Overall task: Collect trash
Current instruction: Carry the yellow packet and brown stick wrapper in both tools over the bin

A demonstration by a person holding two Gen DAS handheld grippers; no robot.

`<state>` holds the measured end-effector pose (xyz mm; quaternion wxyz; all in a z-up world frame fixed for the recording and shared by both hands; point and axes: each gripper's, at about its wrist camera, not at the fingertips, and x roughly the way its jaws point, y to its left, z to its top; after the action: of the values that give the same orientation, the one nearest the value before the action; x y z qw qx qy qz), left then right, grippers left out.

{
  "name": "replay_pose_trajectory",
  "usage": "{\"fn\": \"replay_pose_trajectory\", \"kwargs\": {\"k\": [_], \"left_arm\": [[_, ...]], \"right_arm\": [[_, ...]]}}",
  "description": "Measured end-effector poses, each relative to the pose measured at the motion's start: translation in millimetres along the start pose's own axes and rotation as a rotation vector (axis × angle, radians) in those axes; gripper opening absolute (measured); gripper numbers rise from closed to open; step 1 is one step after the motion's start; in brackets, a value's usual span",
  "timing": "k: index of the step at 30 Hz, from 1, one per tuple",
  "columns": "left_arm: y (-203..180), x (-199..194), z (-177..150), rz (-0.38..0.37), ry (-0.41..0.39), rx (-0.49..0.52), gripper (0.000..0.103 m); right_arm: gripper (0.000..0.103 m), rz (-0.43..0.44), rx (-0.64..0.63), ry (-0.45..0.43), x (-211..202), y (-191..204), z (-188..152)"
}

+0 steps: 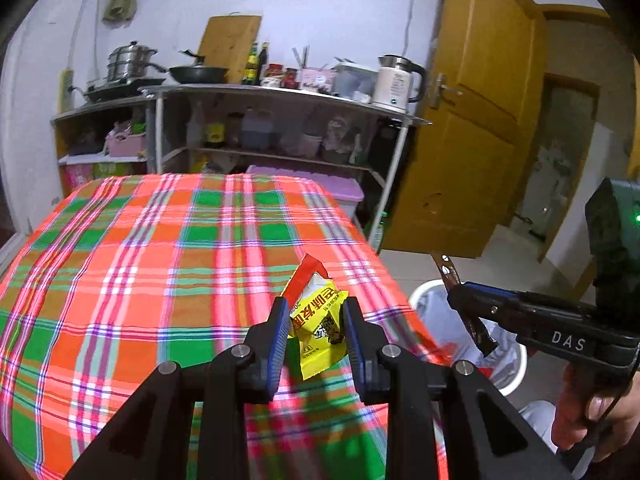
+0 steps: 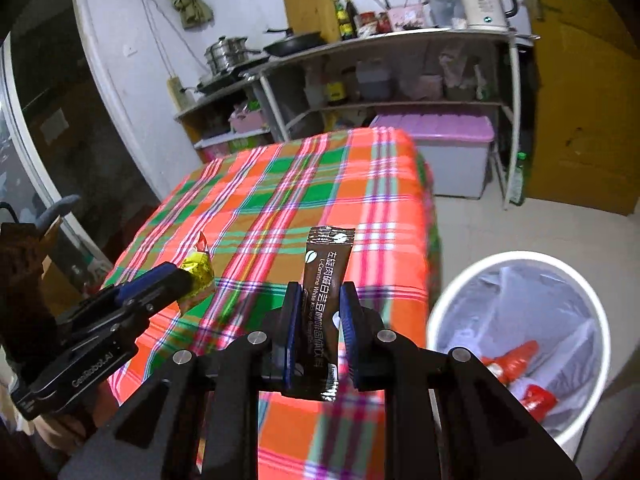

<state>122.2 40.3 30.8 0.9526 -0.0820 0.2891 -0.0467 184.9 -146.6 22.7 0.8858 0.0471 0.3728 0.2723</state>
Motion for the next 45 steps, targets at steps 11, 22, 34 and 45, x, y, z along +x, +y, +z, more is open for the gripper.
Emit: {"fn": "replay_pose_trajectory", "kwargs": {"k": [11,22,34,45], "left_arm": [[-55.3,-3.5,3.7,-0.064,-0.004,0.07,0.028],[-102.9,15.4,4.9,-0.128,0.02,0.13,0.028],[-141.3,49.6,1.3,-0.194,0.064,0.173,0.028],[-163.0,93.1,-12.3,-0.233,0.151,0.198,0.028]], "right_arm": [[0.02,-0.048,0.055,-0.074,-48.8,-37.9,-14.7],[0.02,-0.099,0.127,-0.108,-75.5,-83.3,-28.4],[0.02,-0.145,0.198,-0.11,-85.1,-125.2,-40.3],[0.021,-0.175,0.262,-0.067,-69.9,-157.5,-48.2]]}}
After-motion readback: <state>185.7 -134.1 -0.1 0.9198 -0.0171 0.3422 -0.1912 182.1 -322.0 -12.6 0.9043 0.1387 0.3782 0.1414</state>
